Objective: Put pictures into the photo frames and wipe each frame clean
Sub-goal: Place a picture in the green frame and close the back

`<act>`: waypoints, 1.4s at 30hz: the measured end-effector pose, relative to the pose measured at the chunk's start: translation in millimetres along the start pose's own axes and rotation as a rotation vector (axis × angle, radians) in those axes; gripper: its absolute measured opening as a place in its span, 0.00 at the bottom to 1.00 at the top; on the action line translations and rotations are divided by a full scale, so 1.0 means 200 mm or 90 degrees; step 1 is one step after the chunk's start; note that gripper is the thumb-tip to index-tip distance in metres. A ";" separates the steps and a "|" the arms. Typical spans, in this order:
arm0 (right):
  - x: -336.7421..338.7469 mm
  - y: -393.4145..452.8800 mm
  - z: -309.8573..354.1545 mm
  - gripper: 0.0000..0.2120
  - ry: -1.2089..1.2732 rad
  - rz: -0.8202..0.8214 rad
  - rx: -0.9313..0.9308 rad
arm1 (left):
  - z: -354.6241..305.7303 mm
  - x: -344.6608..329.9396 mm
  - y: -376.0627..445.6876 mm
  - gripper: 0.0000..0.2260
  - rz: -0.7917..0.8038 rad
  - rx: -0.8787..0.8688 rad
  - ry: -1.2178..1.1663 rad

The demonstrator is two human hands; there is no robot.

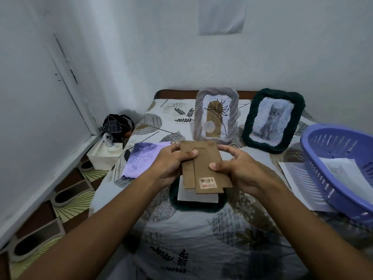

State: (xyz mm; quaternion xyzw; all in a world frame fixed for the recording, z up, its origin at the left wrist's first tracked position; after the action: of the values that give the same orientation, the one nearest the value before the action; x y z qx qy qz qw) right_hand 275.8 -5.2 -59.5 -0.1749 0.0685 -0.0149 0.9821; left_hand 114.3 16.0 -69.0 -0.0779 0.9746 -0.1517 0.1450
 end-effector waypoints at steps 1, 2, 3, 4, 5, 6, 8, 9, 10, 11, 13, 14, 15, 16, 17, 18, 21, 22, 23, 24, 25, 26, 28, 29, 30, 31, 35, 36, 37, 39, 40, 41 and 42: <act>0.00 0.01 -0.02 0.31 0.014 -0.006 -0.007 | -0.01 0.03 0.01 0.17 -0.017 -0.045 0.082; 0.00 0.01 -0.04 0.30 0.022 -0.015 -0.015 | -0.03 0.07 0.02 0.19 -0.030 -0.110 0.197; 0.01 0.02 -0.05 0.28 0.028 -0.025 -0.019 | -0.06 0.10 0.03 0.22 -0.038 -0.190 0.322; 0.02 0.02 -0.06 0.26 0.031 -0.036 -0.021 | -0.08 0.13 0.03 0.26 -0.034 -0.284 0.441; 0.03 0.03 -0.07 0.25 0.029 -0.044 -0.022 | -0.11 0.15 0.03 0.29 -0.018 -0.390 0.546; 0.04 0.03 -0.08 0.25 0.024 -0.049 -0.024 | -0.11 0.17 0.02 0.31 0.015 -0.495 0.636; 0.06 0.05 -0.10 0.25 0.017 -0.056 -0.034 | -0.08 0.19 0.01 0.33 0.128 -0.624 0.773; 0.06 0.05 -0.11 0.25 0.018 -0.058 -0.039 | -0.06 0.20 0.00 0.35 0.182 -0.628 0.817; 0.06 0.05 -0.12 0.25 0.019 -0.059 -0.044 | -0.04 0.22 0.00 0.38 0.221 -0.612 0.855; 0.06 0.06 -0.12 0.23 0.023 -0.059 -0.048 | -0.02 0.24 0.00 0.40 0.248 -0.602 0.888; 0.04 0.05 -0.13 0.20 0.031 -0.057 -0.058 | 0.01 0.26 0.00 0.43 0.280 -0.606 0.953; 0.03 0.05 -0.14 0.20 0.033 -0.054 -0.064 | 0.03 0.26 0.00 0.43 0.297 -0.604 0.983; 0.02 0.06 -0.15 0.20 0.032 -0.053 -0.071 | 0.05 0.27 0.01 0.44 0.313 -0.598 1.010; 0.02 0.06 -0.15 0.20 0.030 -0.051 -0.077 | 0.07 0.27 0.01 0.44 0.327 -0.589 1.034; 0.01 0.06 -0.16 0.22 0.028 -0.052 -0.082 | 0.08 0.27 0.02 0.45 0.339 -0.583 1.052; 0.00 0.06 -0.17 0.24 0.023 -0.054 -0.084 | 0.08 0.27 0.02 0.45 0.346 -0.579 1.062; 0.00 0.07 -0.17 0.27 0.018 -0.062 -0.084 | 0.08 0.27 0.02 0.47 0.357 -0.581 1.066; 0.00 0.07 -0.17 0.27 0.018 -0.064 -0.086 | 0.08 0.26 0.02 0.48 0.361 -0.579 1.066; 0.00 0.07 -0.17 0.27 0.018 -0.065 -0.087 | 0.08 0.26 0.02 0.48 0.363 -0.581 1.068; 0.00 0.07 -0.17 0.28 0.018 -0.067 -0.087 | 0.07 0.26 0.02 0.48 0.365 -0.585 1.072; -0.01 0.08 -0.18 0.28 0.016 -0.068 -0.086 | 0.07 0.26 0.02 0.48 0.367 -0.590 1.078; -0.01 0.08 -0.18 0.29 0.013 -0.067 -0.085 | 0.07 0.26 0.02 0.48 0.368 -0.594 1.083; -0.01 0.08 -0.18 0.28 0.009 -0.069 -0.080 | 0.07 0.25 0.02 0.48 0.373 -0.593 1.085; -0.01 0.08 -0.17 0.27 0.008 -0.067 -0.078 | 0.07 0.25 0.02 0.47 0.375 -0.591 1.083; -0.02 0.08 -0.17 0.25 0.009 -0.063 -0.077 | 0.07 0.25 0.02 0.47 0.377 -0.590 1.080; -0.03 0.08 -0.17 0.22 0.008 -0.059 -0.075 | 0.07 0.25 0.01 0.46 0.380 -0.589 1.075; -0.05 0.07 -0.16 0.14 0.016 -0.055 -0.066 | 0.07 0.23 0.00 0.46 0.387 -0.594 1.048; -0.05 0.07 -0.16 0.14 0.017 -0.056 -0.065 | 0.07 0.23 0.00 0.46 0.387 -0.597 1.046; -0.06 0.07 -0.16 0.14 0.018 -0.057 -0.065 | 0.07 0.23 -0.01 0.46 0.389 -0.596 1.043; -0.06 0.07 -0.15 0.14 0.017 -0.060 -0.067 | 0.06 0.22 -0.01 0.46 0.397 -0.593 1.035; -0.06 0.07 -0.16 0.14 0.016 -0.061 -0.067 | 0.06 0.22 0.00 0.46 0.401 -0.592 1.033; -0.06 0.07 -0.16 0.14 0.014 -0.061 -0.068 | 0.06 0.22 0.00 0.46 0.405 -0.593 1.035; -0.06 0.07 -0.16 0.14 0.013 -0.062 -0.068 | 0.06 0.23 0.00 0.47 0.408 -0.595 1.040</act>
State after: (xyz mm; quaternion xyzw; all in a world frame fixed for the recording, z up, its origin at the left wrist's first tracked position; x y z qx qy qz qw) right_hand 259.9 -1.9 -92.2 -0.2304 0.0709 -0.0612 0.9686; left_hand 75.1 4.3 -91.6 0.2681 0.7123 0.2866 -0.5819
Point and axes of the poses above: each hand's wrist, its own y-axis towards the middle knuckle, its own x-axis out of the back of the hand, z = x × y, the point moved 7 cm from there along y, towards the middle knuckle, and after that the axes turned 11 degrees about -z, right-handed, at the moved point
